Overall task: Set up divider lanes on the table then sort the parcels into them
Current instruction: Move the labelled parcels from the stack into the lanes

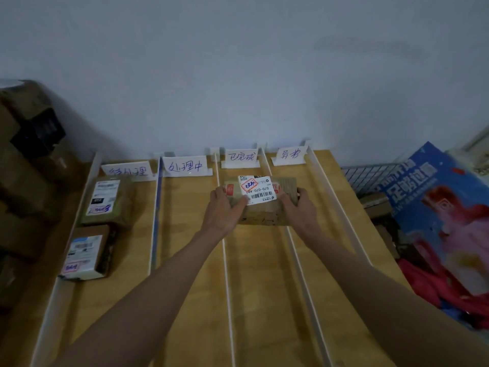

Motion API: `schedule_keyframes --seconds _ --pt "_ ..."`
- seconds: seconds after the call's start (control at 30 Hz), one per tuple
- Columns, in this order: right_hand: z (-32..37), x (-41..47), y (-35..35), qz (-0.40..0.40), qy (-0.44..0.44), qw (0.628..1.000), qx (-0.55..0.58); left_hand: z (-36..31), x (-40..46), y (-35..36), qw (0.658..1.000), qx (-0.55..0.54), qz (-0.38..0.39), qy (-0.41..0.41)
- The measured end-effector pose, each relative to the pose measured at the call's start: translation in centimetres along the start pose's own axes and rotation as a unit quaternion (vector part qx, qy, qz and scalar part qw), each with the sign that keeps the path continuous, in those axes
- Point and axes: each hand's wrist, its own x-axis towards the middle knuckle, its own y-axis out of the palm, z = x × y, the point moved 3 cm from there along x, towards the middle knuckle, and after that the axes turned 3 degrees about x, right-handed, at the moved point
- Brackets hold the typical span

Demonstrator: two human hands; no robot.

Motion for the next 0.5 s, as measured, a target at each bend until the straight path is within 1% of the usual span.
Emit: schedule_keyframes --seconds 0.2,0.5 --pt "-1.1 7.8 2.4 0.027 0.003 1.000 -0.001 0.3 6.4 2.3 0.999 0.004 -0.017 -0.028" --pt "-2.1 16.8 6.7 0.056 -0.016 0.998 -0.009 3.1 14.7 5.9 0.993 -0.048 -0.023 -0.106"
